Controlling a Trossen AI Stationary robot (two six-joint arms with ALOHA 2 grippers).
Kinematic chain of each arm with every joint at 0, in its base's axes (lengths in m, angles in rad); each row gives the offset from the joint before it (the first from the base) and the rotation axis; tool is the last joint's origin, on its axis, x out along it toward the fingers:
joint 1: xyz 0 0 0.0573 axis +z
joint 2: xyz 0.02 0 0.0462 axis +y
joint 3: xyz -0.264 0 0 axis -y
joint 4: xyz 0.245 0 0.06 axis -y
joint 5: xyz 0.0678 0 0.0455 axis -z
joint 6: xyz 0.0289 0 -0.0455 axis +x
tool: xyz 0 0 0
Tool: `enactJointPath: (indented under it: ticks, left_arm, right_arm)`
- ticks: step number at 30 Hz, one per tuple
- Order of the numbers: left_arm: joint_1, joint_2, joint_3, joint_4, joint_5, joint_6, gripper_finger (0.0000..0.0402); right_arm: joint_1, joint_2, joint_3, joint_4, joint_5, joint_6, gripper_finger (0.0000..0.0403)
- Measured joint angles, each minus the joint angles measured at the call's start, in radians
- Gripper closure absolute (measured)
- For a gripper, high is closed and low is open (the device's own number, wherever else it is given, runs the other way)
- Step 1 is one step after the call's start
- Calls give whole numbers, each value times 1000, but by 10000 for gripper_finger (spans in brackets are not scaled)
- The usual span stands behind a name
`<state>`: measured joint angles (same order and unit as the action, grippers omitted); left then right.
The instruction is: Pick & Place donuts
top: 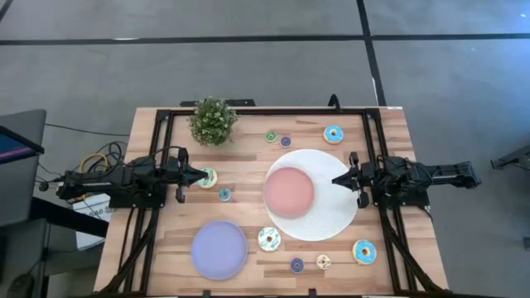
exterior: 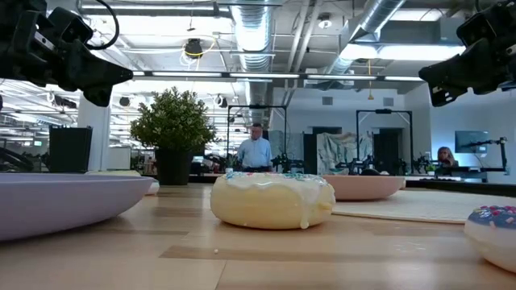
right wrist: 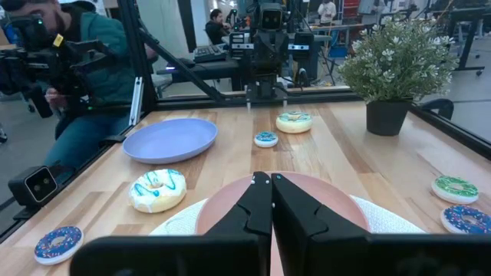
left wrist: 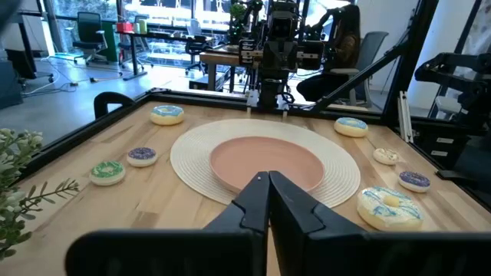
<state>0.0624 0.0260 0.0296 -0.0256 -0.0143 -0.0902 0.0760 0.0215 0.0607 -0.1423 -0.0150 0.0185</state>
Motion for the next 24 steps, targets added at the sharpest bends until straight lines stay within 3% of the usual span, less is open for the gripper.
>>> enactJointPath:
  ticks: [8, 11, 14, 18, 24]
  left_arm:
    - [0, 0, 0, 0, 0, 0, 401]
    - [0, 0, 0, 0, 0, 0, 402]
    - [0, 0, 0, 0, 0, 0, 401]
    - [0, 0, 0, 0, 0, 0, 401]
    - [0, 0, 0, 0, 0, 0, 401]
  right_arm:
    - [-1, 0, -4, 26, 0, 66, 403]
    - [-7, 0, -5, 115, 0, 147, 403]
    - [8, 1, 12, 217, 19, 96, 403]
    - [29, 99, 148, 246, 181, 53, 403]
    - [9, 420, 470, 17, 420, 59, 403]
